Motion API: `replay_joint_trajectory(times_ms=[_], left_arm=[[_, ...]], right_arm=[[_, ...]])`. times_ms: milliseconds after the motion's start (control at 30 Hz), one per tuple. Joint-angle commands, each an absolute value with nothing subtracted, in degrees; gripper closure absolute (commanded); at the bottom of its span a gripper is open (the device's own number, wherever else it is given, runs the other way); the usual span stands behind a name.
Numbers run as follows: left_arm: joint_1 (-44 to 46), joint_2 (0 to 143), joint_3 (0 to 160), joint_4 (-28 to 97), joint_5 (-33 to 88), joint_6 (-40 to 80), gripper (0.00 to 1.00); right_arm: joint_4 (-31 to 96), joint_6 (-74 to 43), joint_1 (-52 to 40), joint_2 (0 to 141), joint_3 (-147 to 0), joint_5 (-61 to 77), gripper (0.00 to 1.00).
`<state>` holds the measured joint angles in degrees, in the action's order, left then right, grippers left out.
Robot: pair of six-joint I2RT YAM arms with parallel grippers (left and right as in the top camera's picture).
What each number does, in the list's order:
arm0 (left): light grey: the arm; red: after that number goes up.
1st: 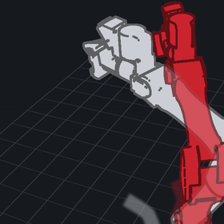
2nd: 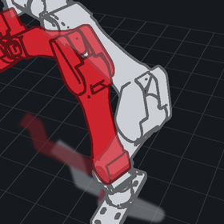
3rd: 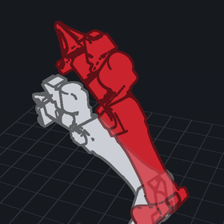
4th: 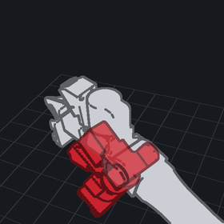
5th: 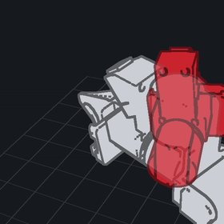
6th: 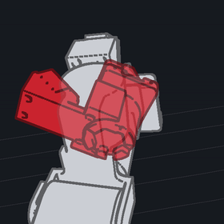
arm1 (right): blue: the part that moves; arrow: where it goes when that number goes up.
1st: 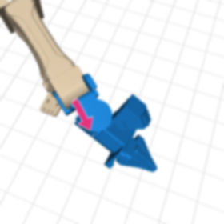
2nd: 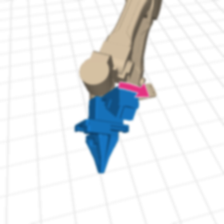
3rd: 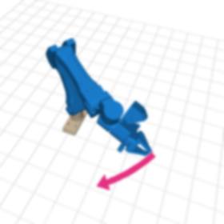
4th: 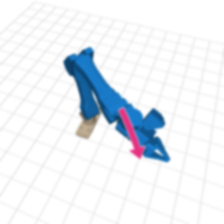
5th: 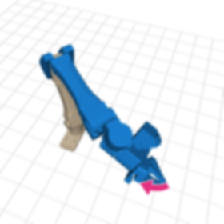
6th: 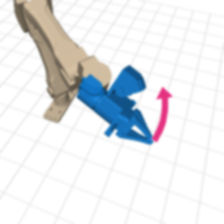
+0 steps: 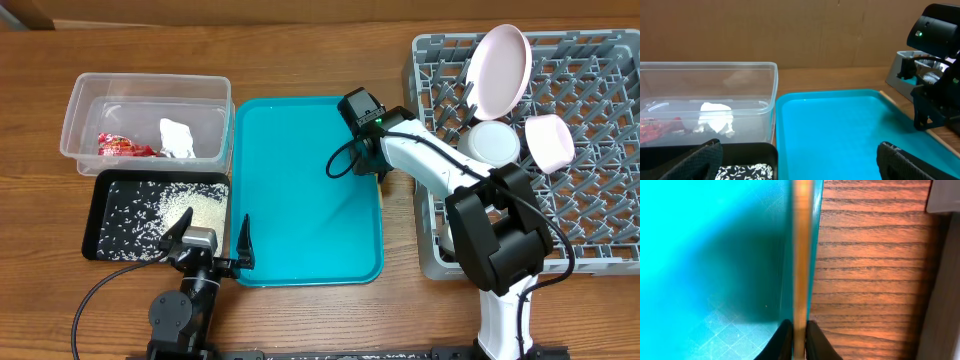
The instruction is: Sort waste into correct bins and load items into the dishwasher
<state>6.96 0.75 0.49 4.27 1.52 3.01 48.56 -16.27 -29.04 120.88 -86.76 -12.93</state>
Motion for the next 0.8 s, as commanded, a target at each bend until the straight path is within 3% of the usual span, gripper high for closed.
replay_joint_trajectory(times_ms=[0,100,167,767], left_arm=[[6.57,0.25,0.25,4.29,1.5,3.4,0.0],[6.57,0.25,0.25,4.29,1.52,3.42,0.0],[6.57,0.25,0.25,4.29,1.52,3.4,0.0],[6.57,0.25,0.25,4.29,1.52,3.42,0.0]], right_arm=[[49.71,-15.05,-29.58,122.02,-87.15,-14.15,0.9],[50.5,-15.05,-29.58,120.81,-88.4,-14.55,0.9],[50.54,-15.05,-29.58,119.72,-88.95,-14.55,0.96],[50.83,-15.07,-29.36,101.58,-89.03,-19.64,0.96]])
